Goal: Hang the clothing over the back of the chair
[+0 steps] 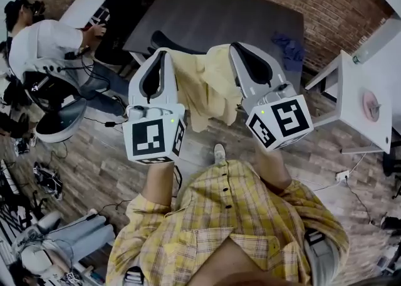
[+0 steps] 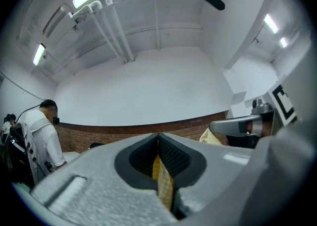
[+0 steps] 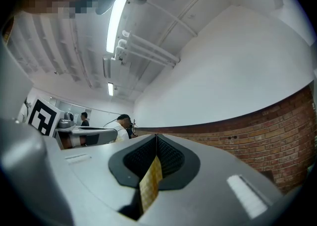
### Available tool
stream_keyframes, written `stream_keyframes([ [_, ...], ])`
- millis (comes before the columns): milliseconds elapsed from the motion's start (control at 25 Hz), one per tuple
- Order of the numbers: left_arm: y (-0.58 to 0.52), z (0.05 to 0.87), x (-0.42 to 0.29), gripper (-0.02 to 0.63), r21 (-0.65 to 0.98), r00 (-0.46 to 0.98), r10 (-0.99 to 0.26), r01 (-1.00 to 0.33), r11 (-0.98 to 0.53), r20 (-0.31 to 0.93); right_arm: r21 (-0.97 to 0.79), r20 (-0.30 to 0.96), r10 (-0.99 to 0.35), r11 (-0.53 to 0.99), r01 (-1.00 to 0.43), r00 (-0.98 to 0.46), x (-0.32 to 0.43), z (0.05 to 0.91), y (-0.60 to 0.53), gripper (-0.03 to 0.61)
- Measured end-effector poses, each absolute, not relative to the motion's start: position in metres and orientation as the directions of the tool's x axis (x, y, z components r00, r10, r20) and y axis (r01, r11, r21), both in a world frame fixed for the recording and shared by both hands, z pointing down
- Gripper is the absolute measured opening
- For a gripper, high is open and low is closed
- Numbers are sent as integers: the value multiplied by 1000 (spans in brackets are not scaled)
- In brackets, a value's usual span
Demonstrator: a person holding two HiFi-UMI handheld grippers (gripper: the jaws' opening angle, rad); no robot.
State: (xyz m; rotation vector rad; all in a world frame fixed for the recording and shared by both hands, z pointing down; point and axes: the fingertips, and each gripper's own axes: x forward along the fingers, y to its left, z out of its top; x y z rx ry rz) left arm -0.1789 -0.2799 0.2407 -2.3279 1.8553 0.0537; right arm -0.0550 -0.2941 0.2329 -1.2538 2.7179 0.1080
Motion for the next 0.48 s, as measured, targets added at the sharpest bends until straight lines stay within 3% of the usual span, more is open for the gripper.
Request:
stream_keyframes([
  [480, -314, 199, -185, 6, -188, 221, -956, -964, -185, -192, 61, -213, -740, 641, -765, -638, -54, 196, -331, 12],
])
